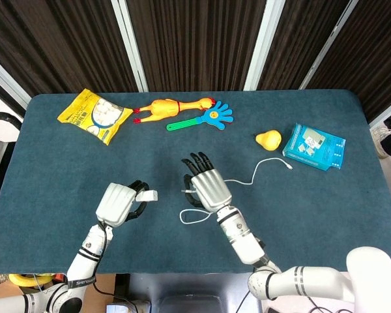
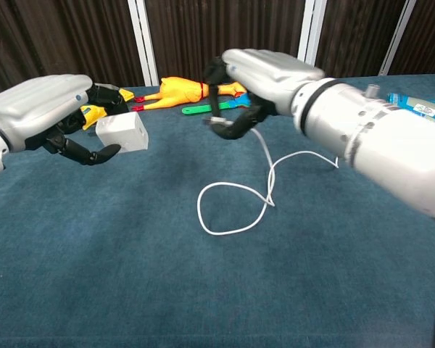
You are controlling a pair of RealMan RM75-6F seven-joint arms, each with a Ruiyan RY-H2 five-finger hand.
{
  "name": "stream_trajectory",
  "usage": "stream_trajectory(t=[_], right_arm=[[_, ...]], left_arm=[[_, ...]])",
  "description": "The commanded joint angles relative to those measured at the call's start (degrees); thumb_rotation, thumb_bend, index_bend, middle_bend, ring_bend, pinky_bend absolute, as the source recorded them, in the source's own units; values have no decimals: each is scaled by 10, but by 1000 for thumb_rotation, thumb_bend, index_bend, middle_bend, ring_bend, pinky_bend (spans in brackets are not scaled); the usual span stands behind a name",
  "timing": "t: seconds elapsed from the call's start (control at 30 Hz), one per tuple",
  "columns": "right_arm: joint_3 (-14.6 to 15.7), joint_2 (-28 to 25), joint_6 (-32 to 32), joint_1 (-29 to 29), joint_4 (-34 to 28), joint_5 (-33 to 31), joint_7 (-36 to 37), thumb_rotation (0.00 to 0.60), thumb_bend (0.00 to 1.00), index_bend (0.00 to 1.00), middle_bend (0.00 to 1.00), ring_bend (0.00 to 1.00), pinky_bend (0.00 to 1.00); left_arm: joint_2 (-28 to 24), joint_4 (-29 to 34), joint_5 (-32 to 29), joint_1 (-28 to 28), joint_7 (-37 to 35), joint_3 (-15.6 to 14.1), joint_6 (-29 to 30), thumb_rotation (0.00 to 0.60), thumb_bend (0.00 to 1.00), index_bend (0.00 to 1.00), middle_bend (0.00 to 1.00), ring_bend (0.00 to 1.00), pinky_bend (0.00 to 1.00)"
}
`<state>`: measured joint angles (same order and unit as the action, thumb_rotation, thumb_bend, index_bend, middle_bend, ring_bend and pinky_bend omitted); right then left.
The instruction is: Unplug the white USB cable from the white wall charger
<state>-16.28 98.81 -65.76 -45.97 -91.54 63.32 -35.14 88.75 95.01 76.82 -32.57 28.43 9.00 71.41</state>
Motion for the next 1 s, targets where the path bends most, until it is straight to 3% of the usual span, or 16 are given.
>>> stream_trajectory(t=[0.03, 0.3, 0.53, 0.63, 0.7, 0.93, 1.0], right_arm=[[19, -27, 2, 20, 34, 0, 15, 600, 607, 850, 238, 10, 0], [58, -30, 62, 56, 178, -21, 111, 600, 607, 852, 238, 12, 0], [65, 3, 92, 56, 271, -5, 164, 600, 607, 819, 238, 12, 0], [63, 10, 97, 55, 283, 6, 186, 600, 607, 706, 238, 12, 0], [61, 8, 99, 56, 283, 16, 205, 600, 607, 550, 233, 9, 0], [61, -28, 111, 58, 251, 33, 227, 600, 604, 100, 130, 0, 0], [59, -41, 111, 61, 235, 35, 230, 600, 578, 21, 99, 0, 0]], left_arm=[[8, -52, -16, -5, -28, -2, -26, 600, 610, 748, 774, 1000, 1000], [49, -176, -30, -5, -112, -20, -73, 600, 560, 740, 724, 1000, 1000], [74, -240, -45, -16, -153, -19, -118, 600, 535, 701, 625, 990, 1000], [80, -254, -44, -18, -154, -19, -122, 600, 535, 649, 558, 943, 998], [80, -257, -46, -19, -153, -19, -124, 600, 536, 588, 500, 893, 972], [69, -235, -55, -16, -145, -17, -127, 600, 472, 291, 205, 622, 746], [60, -220, -48, -13, -143, -18, -116, 600, 458, 229, 149, 572, 708]])
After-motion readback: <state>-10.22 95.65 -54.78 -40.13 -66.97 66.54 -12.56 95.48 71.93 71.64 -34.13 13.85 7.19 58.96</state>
